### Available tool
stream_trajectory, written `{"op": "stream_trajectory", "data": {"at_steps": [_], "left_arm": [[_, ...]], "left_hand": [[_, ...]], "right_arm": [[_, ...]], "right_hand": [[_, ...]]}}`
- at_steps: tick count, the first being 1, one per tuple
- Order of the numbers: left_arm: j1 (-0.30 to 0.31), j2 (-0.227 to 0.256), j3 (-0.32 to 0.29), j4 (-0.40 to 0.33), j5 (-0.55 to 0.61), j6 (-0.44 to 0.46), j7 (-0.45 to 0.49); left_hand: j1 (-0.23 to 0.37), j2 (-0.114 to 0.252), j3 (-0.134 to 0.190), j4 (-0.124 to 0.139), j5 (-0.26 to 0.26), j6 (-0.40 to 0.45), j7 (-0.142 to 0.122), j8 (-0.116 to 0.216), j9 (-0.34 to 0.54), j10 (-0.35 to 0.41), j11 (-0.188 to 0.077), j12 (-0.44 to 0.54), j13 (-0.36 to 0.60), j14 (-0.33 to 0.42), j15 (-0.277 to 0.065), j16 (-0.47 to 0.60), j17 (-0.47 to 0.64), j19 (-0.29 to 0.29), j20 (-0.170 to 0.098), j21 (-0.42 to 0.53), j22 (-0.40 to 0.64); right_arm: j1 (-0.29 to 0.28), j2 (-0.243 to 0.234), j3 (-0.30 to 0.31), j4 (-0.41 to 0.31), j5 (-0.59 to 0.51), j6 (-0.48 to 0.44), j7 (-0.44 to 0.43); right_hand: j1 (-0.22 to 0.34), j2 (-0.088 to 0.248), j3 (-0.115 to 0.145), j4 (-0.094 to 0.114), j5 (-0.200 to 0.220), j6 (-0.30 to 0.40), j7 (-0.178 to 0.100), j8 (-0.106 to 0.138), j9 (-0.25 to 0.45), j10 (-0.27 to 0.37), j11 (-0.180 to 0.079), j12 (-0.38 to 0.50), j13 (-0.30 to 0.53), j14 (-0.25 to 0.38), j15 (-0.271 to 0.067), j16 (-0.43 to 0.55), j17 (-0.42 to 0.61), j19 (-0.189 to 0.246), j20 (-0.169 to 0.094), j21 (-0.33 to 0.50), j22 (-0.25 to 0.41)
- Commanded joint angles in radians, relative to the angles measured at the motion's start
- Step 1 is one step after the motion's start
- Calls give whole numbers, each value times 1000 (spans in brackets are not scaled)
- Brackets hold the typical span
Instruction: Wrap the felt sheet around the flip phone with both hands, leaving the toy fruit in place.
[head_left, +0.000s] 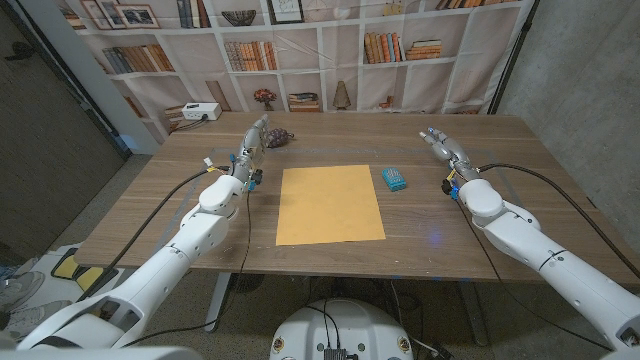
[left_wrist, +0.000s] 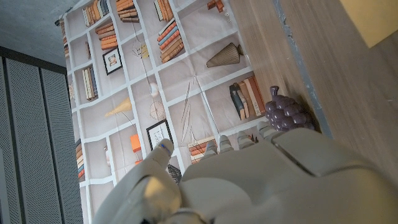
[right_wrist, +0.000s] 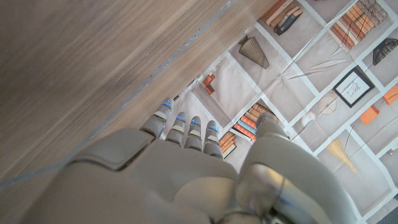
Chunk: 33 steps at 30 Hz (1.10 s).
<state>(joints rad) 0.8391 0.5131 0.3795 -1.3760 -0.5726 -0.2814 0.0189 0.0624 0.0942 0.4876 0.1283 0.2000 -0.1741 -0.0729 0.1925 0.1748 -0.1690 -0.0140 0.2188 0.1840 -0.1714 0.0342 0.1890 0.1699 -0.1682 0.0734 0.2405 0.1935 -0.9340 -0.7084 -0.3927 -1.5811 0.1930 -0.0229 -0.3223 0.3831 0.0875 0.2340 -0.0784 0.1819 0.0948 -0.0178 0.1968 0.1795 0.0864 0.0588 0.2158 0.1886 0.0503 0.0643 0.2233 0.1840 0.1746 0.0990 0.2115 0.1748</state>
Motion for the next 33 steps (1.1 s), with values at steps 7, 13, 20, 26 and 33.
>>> {"op": "stream_trajectory", "data": {"at_steps": [7, 13, 20, 26, 33], "left_arm": [[20, 16, -3, -42, 3, 21, 8], [24, 16, -4, -47, -1, 24, 6], [30, 18, -4, -56, -1, 28, 10], [39, 23, -6, -71, 3, 33, 20], [49, 26, -7, -87, 5, 37, 30]], "left_hand": [[-11, -1, -5, 1, 6, -28, -5, 3, 3, -105, 6, 2, 4, -144, 11, -2, 4, -31, 6, 3, 1], [-12, -2, -7, 1, 7, -26, -7, 2, 3, -103, 4, 2, 4, -144, 9, -4, 4, -30, 9, 2, 1], [-13, -3, -8, 1, 7, -26, -8, 0, 3, -110, 3, -2, 5, -145, 9, -5, 5, -31, 9, 1, 2], [-15, -3, -10, 2, 8, -26, -8, -1, 4, -109, 3, -2, 5, -148, 7, -7, 5, -32, 9, 0, 2], [-16, -3, -11, 3, 8, -25, -9, -2, 4, -109, 0, -3, 5, -149, 5, -7, 5, -32, 9, -1, 2]], "right_arm": [[-41, -130, -84, -259, -231, -281, -58], [-35, -133, -114, -274, -319, -297, -100], [8, -168, -196, -355, -474, -482, -31], [26, -177, -219, -386, -495, -565, 37], [78, -188, -295, -424, -562, -707, 144]], "right_hand": [[18, 1, 6, -15, 0, 15, -12, 5, 4, 23, -8, 7, 5, 11, -5, 5, 3, 6, 4, 1, 2], [139, 52, 80, -85, 19, 129, -14, 32, 13, 116, -5, 36, 24, 124, -70, 39, 24, 60, -9, 10, 5], [176, -4, 85, -69, 0, 121, -78, -1, 18, 43, -39, 45, 60, 63, -80, 28, 98, 50, 43, -3, 12], [134, -47, 48, -57, -5, 23, -73, -20, 15, -2, -51, 12, 47, 36, -61, 17, 92, 45, 44, -2, 10], [127, -60, 36, -57, 1, -23, -54, -22, 14, -13, -39, 3, 42, 57, -48, 24, 87, 73, 5, 8, 10]]}}
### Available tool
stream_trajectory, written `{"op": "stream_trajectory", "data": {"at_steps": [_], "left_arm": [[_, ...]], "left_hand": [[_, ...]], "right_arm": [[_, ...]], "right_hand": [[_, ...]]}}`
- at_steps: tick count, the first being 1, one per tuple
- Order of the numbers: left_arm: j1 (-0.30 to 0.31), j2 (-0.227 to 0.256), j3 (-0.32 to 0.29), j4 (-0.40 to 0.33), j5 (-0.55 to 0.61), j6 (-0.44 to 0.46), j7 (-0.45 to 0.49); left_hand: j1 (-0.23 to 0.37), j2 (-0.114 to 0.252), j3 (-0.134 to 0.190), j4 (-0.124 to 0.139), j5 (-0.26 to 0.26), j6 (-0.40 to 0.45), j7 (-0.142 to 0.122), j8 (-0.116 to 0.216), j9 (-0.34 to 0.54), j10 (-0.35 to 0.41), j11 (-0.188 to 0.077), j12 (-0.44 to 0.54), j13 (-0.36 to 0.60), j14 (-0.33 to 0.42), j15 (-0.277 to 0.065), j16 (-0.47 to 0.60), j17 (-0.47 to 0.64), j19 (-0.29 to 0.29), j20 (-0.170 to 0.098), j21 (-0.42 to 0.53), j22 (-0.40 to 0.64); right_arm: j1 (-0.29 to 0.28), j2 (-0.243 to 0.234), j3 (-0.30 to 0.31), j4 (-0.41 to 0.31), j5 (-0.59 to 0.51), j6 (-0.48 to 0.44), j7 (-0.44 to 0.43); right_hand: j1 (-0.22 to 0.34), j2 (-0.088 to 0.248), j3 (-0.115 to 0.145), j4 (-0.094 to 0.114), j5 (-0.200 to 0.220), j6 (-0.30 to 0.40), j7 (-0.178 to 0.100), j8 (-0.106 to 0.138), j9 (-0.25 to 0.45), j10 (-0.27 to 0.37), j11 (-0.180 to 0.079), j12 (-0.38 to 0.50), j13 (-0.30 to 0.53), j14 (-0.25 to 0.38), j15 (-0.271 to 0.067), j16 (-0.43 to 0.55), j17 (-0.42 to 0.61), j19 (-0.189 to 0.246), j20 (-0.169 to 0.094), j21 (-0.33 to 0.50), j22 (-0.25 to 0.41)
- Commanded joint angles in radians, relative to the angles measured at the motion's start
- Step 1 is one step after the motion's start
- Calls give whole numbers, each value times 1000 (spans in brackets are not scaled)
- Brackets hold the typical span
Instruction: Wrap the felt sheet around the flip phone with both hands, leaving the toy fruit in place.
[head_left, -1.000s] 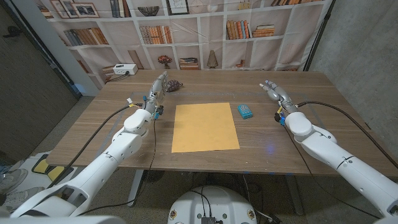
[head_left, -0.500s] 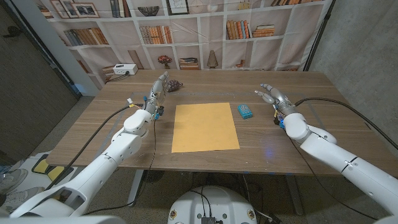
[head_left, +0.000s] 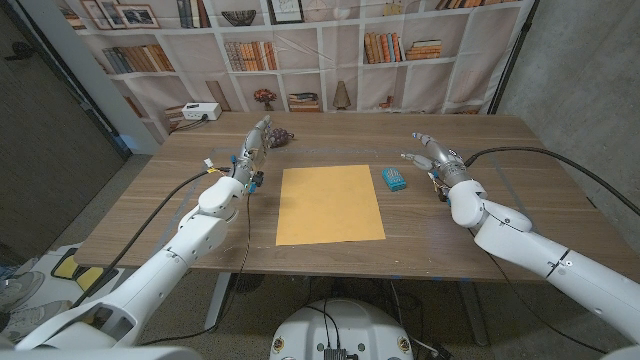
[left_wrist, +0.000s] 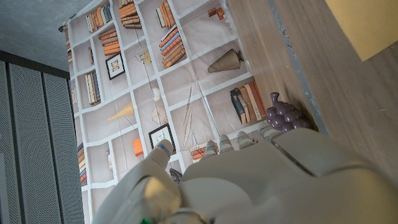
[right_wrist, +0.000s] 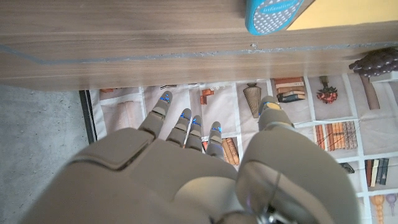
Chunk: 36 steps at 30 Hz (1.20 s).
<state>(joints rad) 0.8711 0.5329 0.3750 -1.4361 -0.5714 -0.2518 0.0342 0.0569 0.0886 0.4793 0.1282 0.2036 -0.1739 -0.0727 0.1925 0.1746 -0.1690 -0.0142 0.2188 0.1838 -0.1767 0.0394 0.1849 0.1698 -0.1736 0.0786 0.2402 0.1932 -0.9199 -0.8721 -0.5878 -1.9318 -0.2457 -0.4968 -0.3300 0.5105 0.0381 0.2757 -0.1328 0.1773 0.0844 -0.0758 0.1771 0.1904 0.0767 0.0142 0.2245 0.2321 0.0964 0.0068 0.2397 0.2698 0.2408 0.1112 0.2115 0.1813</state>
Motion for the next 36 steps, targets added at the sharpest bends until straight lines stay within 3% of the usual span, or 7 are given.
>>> {"op": "stream_trajectory", "data": {"at_steps": [1, 5, 19, 36], "left_arm": [[18, 6, -3, -29, 5, 8, 18], [23, 7, -3, -37, 7, 10, 22], [49, 16, -10, -67, 8, 7, 35], [90, 39, -35, -108, 1, 11, 53]], "left_hand": [[-11, 2, -3, 3, 5, -25, -9, -2, 4, -110, 0, -4, 5, -144, -1, -3, 5, -26, 4, -1, 2], [-11, 2, -4, 3, 5, -26, -8, -3, 4, -109, 3, -4, 5, -146, -2, -4, 5, -27, 4, -1, 2], [-12, 3, -5, 4, 6, -25, -7, -4, 4, -109, 5, -5, 5, -147, -5, -4, 5, -28, 3, -3, 2], [-13, 5, -7, 4, 7, -23, -6, -5, 4, -113, 1, -8, 6, -153, -7, -5, 5, -31, 3, -5, 3]], "right_arm": [[70, -23, -109, -77, -131, -252, 162], [92, -22, -145, -86, -158, -296, 194], [149, -7, -258, -96, -258, -403, 271], [224, 31, -317, -57, -253, -415, 378]], "right_hand": [[-1, -13, -7, -3, 6, -13, 6, 0, 3, 1, 12, -5, -2, 12, 12, 7, 0, 3, -7, 6, 4], [-11, -23, -17, 0, 10, -11, 14, 7, 3, 26, 22, 2, -3, 23, 12, 10, -2, -6, -3, 2, 4], [-13, -34, -26, -2, 16, 6, 16, 17, 3, 30, 14, 0, -6, 20, 7, 8, -5, -10, 1, 0, 4], [-21, -39, -36, 3, 22, -23, 17, 10, 3, 7, 16, -12, -8, 10, 7, 3, -7, -11, 3, -1, 4]]}}
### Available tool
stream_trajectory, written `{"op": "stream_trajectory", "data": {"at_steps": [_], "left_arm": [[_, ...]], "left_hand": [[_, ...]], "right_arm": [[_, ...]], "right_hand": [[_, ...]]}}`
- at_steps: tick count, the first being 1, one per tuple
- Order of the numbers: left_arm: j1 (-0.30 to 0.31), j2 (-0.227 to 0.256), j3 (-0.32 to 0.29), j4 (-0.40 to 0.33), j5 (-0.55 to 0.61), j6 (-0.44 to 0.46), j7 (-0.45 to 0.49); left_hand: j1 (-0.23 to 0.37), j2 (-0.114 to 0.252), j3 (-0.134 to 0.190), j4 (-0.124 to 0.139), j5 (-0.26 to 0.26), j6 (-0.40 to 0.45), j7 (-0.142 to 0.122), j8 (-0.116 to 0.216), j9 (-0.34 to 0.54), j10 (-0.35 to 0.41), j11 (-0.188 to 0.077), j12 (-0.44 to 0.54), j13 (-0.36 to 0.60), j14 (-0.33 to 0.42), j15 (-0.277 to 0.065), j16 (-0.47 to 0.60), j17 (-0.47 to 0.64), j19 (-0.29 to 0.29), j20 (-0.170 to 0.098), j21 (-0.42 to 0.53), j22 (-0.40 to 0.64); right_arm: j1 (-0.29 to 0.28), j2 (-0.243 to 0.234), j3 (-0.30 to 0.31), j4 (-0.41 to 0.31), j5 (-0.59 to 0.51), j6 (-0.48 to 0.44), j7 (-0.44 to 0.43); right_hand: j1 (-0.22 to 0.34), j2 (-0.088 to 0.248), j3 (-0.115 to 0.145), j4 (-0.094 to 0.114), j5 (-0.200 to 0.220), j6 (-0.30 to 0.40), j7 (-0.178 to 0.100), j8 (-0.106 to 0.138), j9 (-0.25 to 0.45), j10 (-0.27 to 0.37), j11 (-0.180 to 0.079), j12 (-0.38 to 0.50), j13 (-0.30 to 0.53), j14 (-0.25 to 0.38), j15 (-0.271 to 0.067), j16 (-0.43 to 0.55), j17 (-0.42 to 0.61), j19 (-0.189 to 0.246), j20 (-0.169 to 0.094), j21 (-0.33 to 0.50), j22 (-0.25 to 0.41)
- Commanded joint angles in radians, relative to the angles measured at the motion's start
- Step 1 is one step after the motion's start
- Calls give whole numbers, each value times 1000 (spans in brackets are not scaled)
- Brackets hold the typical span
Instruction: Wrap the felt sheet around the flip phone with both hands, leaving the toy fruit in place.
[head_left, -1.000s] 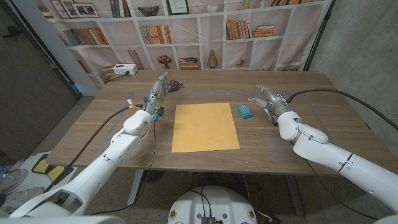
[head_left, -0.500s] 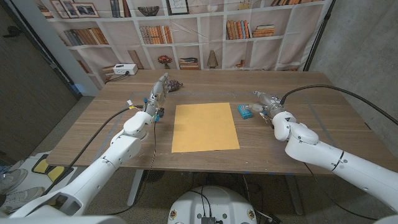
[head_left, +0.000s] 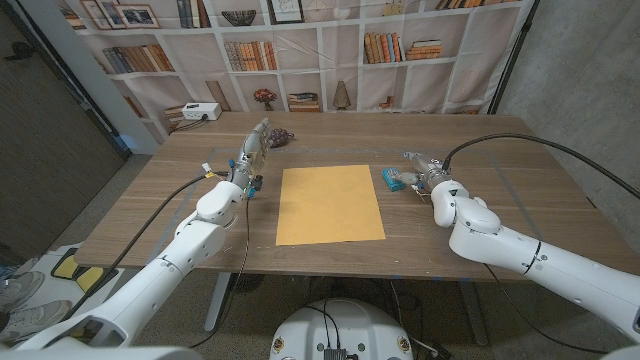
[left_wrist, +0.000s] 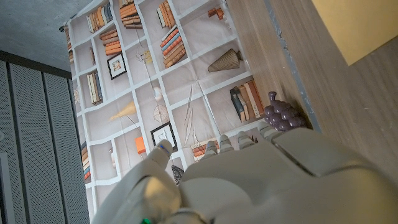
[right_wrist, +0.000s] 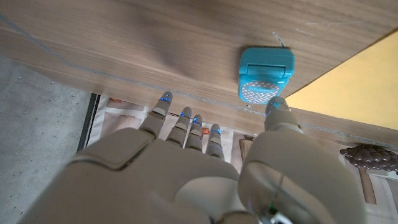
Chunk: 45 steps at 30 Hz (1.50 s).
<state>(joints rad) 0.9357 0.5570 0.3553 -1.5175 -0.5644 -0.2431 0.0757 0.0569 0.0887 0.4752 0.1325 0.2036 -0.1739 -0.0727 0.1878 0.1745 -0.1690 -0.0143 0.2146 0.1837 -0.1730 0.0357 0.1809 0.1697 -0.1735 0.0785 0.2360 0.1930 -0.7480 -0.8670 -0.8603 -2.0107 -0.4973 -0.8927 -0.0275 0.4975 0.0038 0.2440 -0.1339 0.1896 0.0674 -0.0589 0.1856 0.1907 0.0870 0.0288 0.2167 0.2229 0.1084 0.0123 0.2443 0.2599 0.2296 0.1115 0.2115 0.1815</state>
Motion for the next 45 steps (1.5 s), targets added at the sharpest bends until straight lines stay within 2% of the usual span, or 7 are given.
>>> {"op": "stream_trajectory", "data": {"at_steps": [1, 12, 20, 26, 35, 40, 45], "left_arm": [[28, 16, -17, -28, -8, 4, 12], [33, 17, -21, -26, -12, -3, 5], [33, 17, -20, -25, -12, -6, 0], [38, 20, -23, -34, -10, -1, 9], [30, 17, -20, -27, -8, -2, 4], [22, 14, -17, -19, -8, 1, 1], [13, 11, -13, -10, -8, 0, -4]], "left_hand": [[-13, 5, -3, 0, 7, -24, -6, -1, 4, -113, 3, -4, 6, -157, -3, -2, 5, -30, 2, -1, 3], [-13, 7, -3, 1, 8, -23, -4, -1, 4, -116, 3, -5, 6, -159, -5, -2, 5, -31, 3, -2, 3], [-13, 6, -4, 1, 8, -22, -4, -1, 4, -115, 1, -5, 6, -159, -7, -1, 5, -32, 3, -3, 3], [-14, 5, -6, 1, 8, -22, -3, -1, 4, -114, 3, -5, 6, -159, -7, -1, 5, -31, 3, -3, 3], [-15, 4, -7, 2, 9, -20, -5, -1, 4, -114, 3, -5, 6, -158, -7, 0, 5, -30, 2, -3, 3], [-16, 3, -8, 2, 9, -20, -6, -1, 4, -112, 4, -4, 6, -158, -7, 0, 5, -31, 3, -4, 3], [-17, 3, -9, 3, 9, -20, -6, -1, 4, -113, 1, -5, 6, -159, -6, 0, 5, -32, 3, -5, 3]], "right_arm": [[56, 26, -48, 23, 1, -16, 81], [99, 39, -93, 35, -13, -27, 131], [117, 38, -86, 74, 27, 19, 160], [149, 44, -113, 99, 18, 2, 205], [177, 51, -145, 133, 1, -1, 235], [172, 62, -152, 142, -26, -18, 202], [160, 74, -154, 158, -51, -16, 149]], "right_hand": [[-9, -4, -4, 4, 10, -5, 0, 2, 2, -3, 1, -4, 1, -2, 2, -1, 3, 1, 2, -1, 3], [-48, -5, -22, 25, 8, 8, 3, 10, 3, 19, 4, 3, 1, 24, -9, 12, 8, 13, 1, 4, 4], [-11, 24, -3, 10, 19, 19, 3, 16, 2, 27, -4, 4, -1, 38, -16, 16, 6, 35, -12, 10, 4], [43, 56, 22, -11, 19, 36, 5, 21, 2, 55, -4, 10, -3, 78, -27, 30, 2, 92, -38, 28, 3], [74, 58, 24, -22, 18, 53, 7, 22, 1, 79, -5, 14, -4, 136, -43, 51, 0, 140, -40, 40, 4], [150, 71, 40, -35, 25, 90, 9, 28, 0, 125, -14, 25, -6, 233, -85, 97, 11, 213, -60, 63, 7], [281, 107, 52, -38, 31, 220, 8, 48, 0, 298, -24, 87, -2, 456, -160, 235, 88, 348, -109, 119, 17]]}}
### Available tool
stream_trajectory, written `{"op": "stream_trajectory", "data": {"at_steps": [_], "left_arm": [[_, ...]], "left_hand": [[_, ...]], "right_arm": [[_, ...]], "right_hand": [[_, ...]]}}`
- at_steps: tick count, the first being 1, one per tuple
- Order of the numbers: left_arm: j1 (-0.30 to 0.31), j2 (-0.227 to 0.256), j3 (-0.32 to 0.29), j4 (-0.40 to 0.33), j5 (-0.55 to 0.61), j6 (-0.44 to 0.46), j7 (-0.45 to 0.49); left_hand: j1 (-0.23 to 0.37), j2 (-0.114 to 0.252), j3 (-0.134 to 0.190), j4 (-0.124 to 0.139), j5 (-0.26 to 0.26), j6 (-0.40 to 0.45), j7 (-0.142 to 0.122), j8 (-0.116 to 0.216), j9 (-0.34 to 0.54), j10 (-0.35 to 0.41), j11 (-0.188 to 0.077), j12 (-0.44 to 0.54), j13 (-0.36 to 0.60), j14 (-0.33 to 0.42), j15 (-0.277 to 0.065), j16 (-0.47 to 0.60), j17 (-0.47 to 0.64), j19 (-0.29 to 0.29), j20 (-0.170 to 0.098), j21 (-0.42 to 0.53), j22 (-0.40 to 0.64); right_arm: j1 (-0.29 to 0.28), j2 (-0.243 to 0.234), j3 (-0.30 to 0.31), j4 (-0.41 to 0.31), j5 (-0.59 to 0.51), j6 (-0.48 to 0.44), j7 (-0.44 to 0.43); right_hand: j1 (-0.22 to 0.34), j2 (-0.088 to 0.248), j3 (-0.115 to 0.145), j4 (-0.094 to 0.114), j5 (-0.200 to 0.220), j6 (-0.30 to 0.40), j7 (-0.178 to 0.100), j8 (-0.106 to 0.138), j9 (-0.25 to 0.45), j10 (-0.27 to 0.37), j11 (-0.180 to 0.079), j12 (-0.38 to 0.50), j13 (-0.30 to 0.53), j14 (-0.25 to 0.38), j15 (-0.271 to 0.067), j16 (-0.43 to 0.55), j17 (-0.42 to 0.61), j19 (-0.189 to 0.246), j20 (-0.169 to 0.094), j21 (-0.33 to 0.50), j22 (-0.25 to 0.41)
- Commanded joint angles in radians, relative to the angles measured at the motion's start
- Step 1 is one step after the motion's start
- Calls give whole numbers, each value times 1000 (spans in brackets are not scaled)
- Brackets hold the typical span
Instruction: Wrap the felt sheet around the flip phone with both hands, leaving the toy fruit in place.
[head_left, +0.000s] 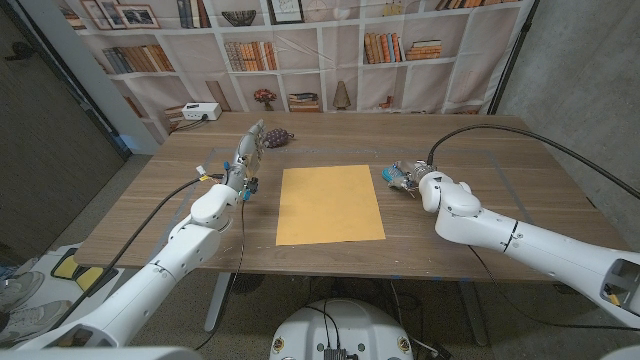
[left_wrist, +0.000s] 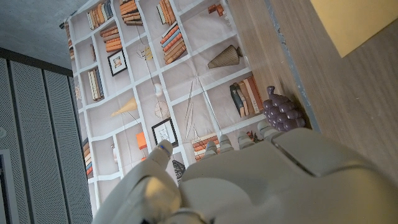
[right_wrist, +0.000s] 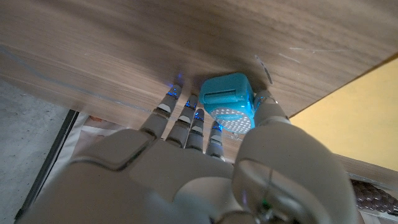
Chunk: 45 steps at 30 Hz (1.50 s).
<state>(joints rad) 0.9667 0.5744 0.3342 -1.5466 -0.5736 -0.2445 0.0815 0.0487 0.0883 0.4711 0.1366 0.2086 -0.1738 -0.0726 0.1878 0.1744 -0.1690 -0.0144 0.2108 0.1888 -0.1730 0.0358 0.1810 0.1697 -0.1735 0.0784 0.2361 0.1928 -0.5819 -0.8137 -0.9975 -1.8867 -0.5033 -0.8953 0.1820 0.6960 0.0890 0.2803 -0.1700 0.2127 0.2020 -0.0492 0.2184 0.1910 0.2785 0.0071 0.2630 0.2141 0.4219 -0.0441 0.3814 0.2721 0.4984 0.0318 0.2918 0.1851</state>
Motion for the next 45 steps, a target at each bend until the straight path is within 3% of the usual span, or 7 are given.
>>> {"op": "stream_trajectory", "data": {"at_steps": [1, 5, 7, 12, 26, 37, 45], "left_arm": [[-20, -7, 9, 22, 2, 2, -11], [-27, -10, 11, 32, 1, 1, -15], [-30, -11, 12, 36, 2, 2, -16], [-36, -12, 14, 43, 1, 4, -20], [-57, -17, 22, 70, -5, 7, -41], [-68, -12, 28, 72, 0, 15, -47], [-65, 7, 32, 47, 13, 44, -35]], "left_hand": [[-9, 3, -5, -1, 4, -20, -6, -1, 4, -114, 2, -1, 1, -159, -6, -1, 5, -32, 3, -5, 3], [-10, 3, -6, 0, 4, -20, -6, -1, 4, -117, -2, -3, 1, -160, -6, -1, 5, -33, 3, -5, 4], [-10, 3, -7, 0, 4, -20, -7, -2, 4, -117, -1, -3, 1, -161, -6, -1, 6, -34, 3, -5, 4], [-11, 3, -8, 1, 5, -21, -7, -2, 4, -118, 0, -3, 1, -163, -7, -1, 6, -34, 3, -6, 4], [-13, 2, -11, 2, 5, -23, -8, -3, 4, -122, 0, -4, 1, -166, -8, -2, 6, -36, 1, -7, 4], [-13, 1, -12, 1, 6, -27, -9, -4, 4, -122, 2, -4, 1, -167, -10, -1, 5, -36, 0, -8, 4], [-10, -2, -14, -2, 5, -30, -9, -5, 4, -125, 2, -5, 1, -169, -9, -2, 5, -38, -2, -9, 4]], "right_arm": [[-14, 22, -11, 38, -44, -3, -78], [-37, 28, 8, 54, -43, 28, -136], [-50, 28, 21, 62, -40, 54, -169], [-82, 33, 48, 76, -46, 102, -249], [-222, 68, 200, 81, 7, 262, -559], [-298, 70, 305, 13, 111, 354, -615], [-339, 70, 337, -45, 138, 355, -626]], "right_hand": [[126, 27, 19, -5, 10, 128, -7, 21, 0, 148, -10, 56, 10, 194, -118, 142, 106, 111, -42, 55, 16], [266, 34, 5, 0, 3, 310, 4, 38, 3, 366, -16, 163, 47, 370, -157, 341, 263, 218, -67, 131, 31], [342, 45, 11, -3, -2, 433, 21, 61, 8, 490, -5, 243, 77, 432, -165, 402, 326, 241, -77, 164, 40], [441, 88, 38, 5, -20, 675, 36, 115, 17, 663, -9, 383, 146, 561, -175, 457, 404, 268, -91, 231, 57], [493, 90, 67, 15, -30, 767, 63, 125, 22, 731, -5, 452, 192, 645, -179, 464, 453, 302, -103, 302, 73], [508, 85, 75, 13, -30, 778, 71, 120, 22, 736, -4, 459, 197, 659, -180, 456, 465, 307, -114, 324, 77], [525, 78, 79, 8, -31, 799, 83, 119, 22, 756, 2, 465, 190, 679, -179, 456, 481, 317, -110, 346, 79]]}}
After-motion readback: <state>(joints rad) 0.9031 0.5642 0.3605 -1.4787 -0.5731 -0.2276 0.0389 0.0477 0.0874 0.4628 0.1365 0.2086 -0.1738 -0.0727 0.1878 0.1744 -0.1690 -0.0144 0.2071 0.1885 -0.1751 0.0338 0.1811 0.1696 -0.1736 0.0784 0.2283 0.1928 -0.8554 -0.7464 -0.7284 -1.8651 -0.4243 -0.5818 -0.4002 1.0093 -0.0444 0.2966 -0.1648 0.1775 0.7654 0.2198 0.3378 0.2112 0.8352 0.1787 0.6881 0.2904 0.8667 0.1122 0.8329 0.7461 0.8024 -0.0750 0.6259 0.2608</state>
